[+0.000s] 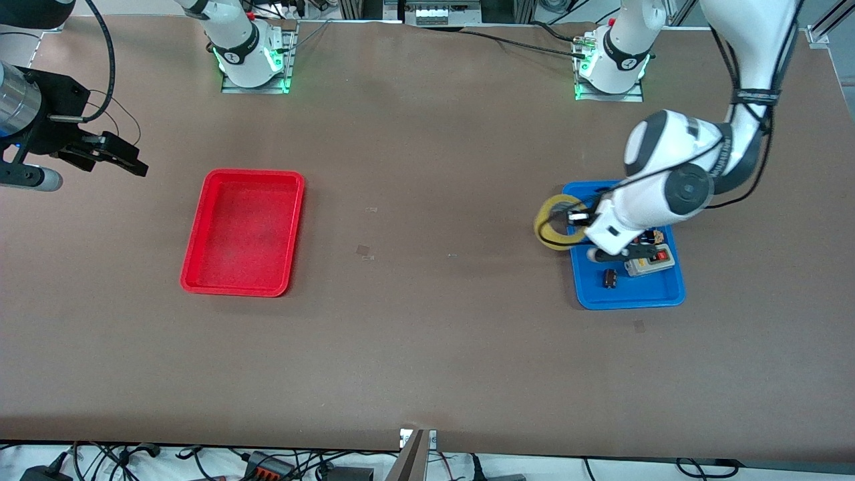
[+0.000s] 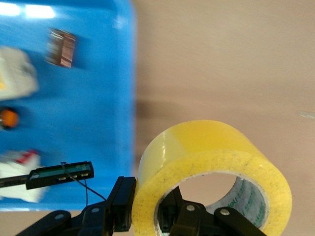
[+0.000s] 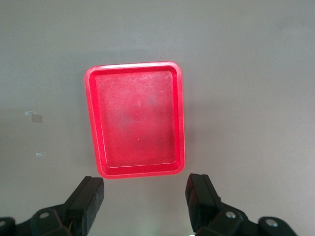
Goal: Place and move tape with both arms
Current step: 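Lift the tape roll with the left gripper and carry it toward mid-table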
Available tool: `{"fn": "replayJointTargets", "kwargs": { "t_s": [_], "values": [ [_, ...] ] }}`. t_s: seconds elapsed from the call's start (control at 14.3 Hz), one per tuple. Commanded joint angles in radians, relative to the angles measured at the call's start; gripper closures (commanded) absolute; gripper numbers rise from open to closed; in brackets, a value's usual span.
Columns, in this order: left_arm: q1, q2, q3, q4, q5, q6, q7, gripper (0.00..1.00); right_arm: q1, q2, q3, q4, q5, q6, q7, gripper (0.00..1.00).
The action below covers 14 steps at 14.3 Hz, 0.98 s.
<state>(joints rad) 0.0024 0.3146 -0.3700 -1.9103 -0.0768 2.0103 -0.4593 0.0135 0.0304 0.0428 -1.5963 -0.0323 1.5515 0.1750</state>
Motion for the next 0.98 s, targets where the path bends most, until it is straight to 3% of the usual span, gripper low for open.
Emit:
{"fn": "replayJointTargets", "kwargs": {
  "t_s": [0.0,0.28,0.63,0.91],
  "values": [
    [-0.082,0.050,-0.047,0.071,0.000,-0.022,-0.131,0.91,-0.012,-0.004,-0.001,-0.011,0.006,0.006,-0.022,0.02],
    [-0.250,0.216,-0.047,0.282,0.061,-0.016,-0.373,0.91,-0.020,-0.003,-0.001,-0.013,0.006,0.006,-0.022,0.02],
    [-0.430,0.434,-0.035,0.466,0.187,-0.005,-0.587,0.90,-0.020,-0.003,-0.001,-0.013,0.005,0.006,-0.023,0.02],
    [-0.464,0.507,-0.033,0.482,0.195,0.152,-0.660,0.89,-0.020,-0.003,-0.001,-0.011,0.005,0.007,-0.023,0.02]
  ]
}}
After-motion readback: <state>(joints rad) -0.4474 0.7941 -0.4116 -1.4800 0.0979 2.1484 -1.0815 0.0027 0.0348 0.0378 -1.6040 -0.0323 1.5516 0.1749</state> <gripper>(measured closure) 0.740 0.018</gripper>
